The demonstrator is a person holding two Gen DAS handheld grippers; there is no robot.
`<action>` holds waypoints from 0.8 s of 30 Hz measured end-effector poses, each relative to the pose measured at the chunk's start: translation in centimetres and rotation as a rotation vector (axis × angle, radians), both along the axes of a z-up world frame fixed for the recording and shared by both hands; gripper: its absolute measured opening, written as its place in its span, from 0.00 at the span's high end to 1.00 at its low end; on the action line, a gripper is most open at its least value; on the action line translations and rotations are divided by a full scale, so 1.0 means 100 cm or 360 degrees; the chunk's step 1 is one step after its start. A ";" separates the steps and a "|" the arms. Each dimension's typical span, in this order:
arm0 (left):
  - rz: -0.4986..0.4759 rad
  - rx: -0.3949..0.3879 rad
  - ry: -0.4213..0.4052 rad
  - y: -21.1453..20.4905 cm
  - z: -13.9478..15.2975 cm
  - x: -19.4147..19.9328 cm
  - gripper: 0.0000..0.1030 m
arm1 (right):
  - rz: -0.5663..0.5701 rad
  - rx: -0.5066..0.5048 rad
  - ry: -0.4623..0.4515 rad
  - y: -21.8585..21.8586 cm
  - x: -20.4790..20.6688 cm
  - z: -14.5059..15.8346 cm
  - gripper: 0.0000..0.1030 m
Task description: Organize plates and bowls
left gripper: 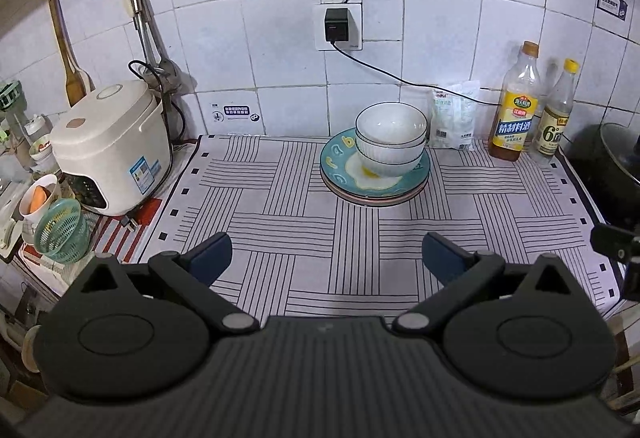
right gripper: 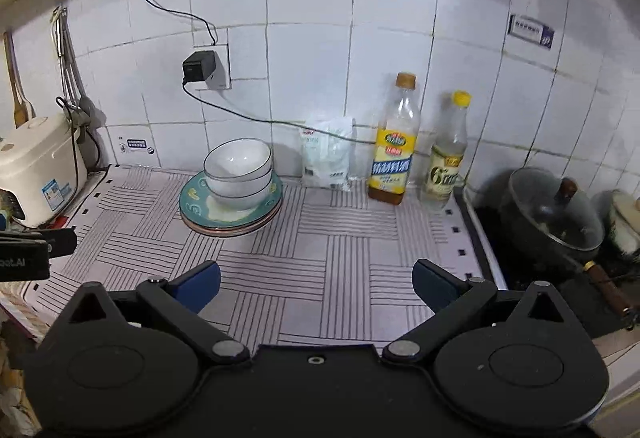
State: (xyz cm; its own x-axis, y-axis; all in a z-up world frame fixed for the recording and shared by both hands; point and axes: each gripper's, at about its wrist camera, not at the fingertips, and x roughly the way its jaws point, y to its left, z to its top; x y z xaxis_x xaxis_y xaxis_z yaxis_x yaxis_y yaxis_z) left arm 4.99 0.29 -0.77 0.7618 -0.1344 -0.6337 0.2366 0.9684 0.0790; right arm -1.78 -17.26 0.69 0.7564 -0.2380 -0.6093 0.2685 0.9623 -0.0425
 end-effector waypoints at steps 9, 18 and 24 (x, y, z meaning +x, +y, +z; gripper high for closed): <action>-0.0001 -0.0012 -0.0020 0.002 0.000 -0.007 0.00 | -0.0037 0.0041 0.0010 0.000 -0.007 -0.005 0.00; -0.0016 0.0023 -0.0029 -0.003 -0.001 -0.007 0.00 | -0.0032 0.0040 0.0022 0.001 -0.004 -0.008 0.00; -0.0012 0.0048 -0.0032 -0.004 -0.002 -0.004 0.00 | -0.0028 0.0050 0.0032 0.001 0.001 -0.010 0.00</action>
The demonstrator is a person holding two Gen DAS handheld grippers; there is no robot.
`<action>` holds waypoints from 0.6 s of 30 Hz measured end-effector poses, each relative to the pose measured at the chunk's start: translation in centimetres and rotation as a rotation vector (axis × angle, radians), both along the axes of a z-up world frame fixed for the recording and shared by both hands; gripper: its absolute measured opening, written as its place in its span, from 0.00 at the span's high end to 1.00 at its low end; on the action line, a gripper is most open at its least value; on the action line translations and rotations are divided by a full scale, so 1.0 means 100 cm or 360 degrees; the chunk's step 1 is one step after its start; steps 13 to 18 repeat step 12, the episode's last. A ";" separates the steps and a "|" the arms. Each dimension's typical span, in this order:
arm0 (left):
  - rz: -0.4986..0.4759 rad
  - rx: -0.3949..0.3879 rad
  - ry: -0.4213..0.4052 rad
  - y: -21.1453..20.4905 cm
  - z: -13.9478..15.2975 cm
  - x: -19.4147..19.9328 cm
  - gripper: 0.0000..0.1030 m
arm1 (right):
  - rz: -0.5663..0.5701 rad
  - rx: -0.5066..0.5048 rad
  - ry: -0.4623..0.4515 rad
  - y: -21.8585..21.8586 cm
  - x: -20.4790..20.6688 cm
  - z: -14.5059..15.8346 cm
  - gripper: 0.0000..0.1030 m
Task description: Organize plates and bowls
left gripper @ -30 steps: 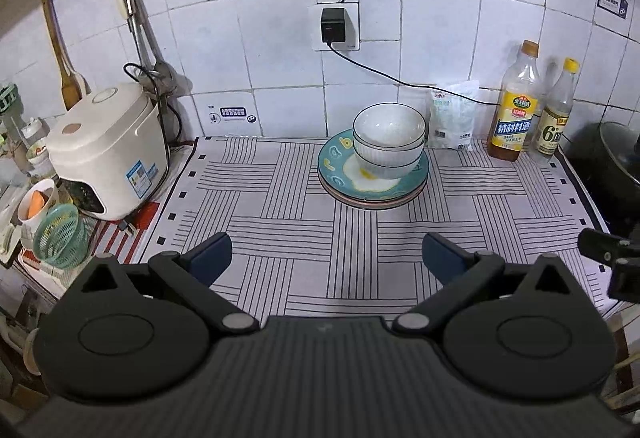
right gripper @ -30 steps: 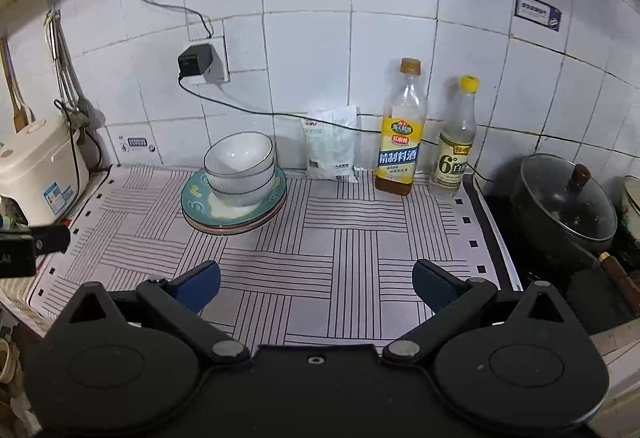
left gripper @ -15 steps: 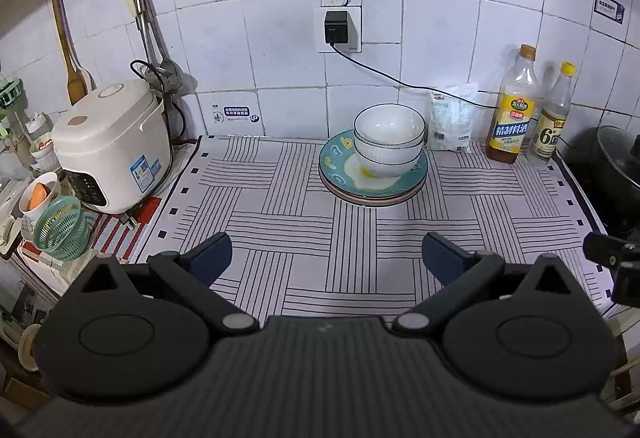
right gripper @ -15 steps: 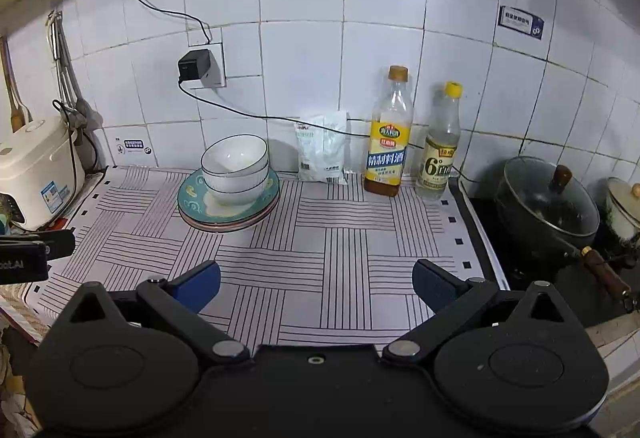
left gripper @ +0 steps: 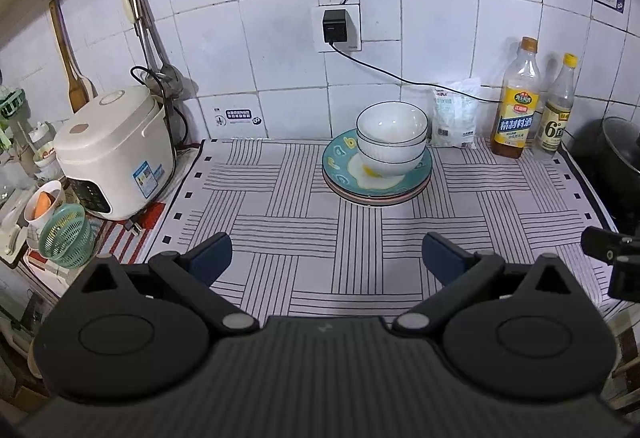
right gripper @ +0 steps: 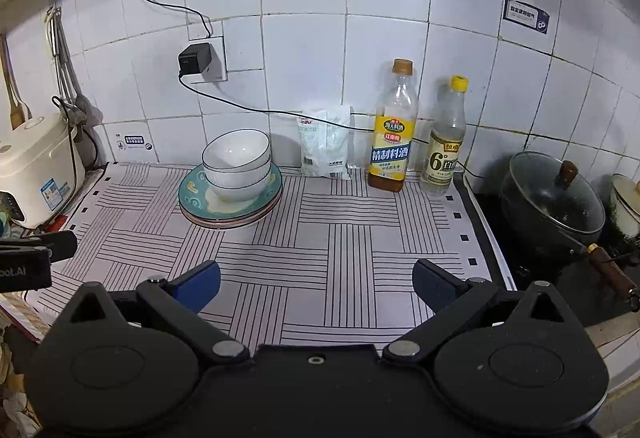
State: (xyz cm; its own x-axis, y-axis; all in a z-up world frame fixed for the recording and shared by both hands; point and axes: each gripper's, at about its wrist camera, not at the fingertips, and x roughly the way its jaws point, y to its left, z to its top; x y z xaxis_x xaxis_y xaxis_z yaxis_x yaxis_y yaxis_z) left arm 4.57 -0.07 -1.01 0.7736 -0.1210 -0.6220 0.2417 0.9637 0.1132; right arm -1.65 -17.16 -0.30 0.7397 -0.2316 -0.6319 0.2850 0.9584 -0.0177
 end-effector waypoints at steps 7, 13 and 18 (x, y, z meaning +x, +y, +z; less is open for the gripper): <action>-0.0012 -0.0006 -0.0019 -0.001 0.002 -0.002 0.00 | -0.0012 -0.0001 0.0022 -0.003 0.003 -0.003 0.00; -0.0032 0.0008 0.0014 -0.001 0.003 -0.001 0.00 | -0.0026 0.0002 0.0026 -0.005 0.003 -0.002 0.00; -0.0032 0.0008 0.0014 -0.001 0.003 -0.001 0.00 | -0.0026 0.0002 0.0026 -0.005 0.003 -0.002 0.00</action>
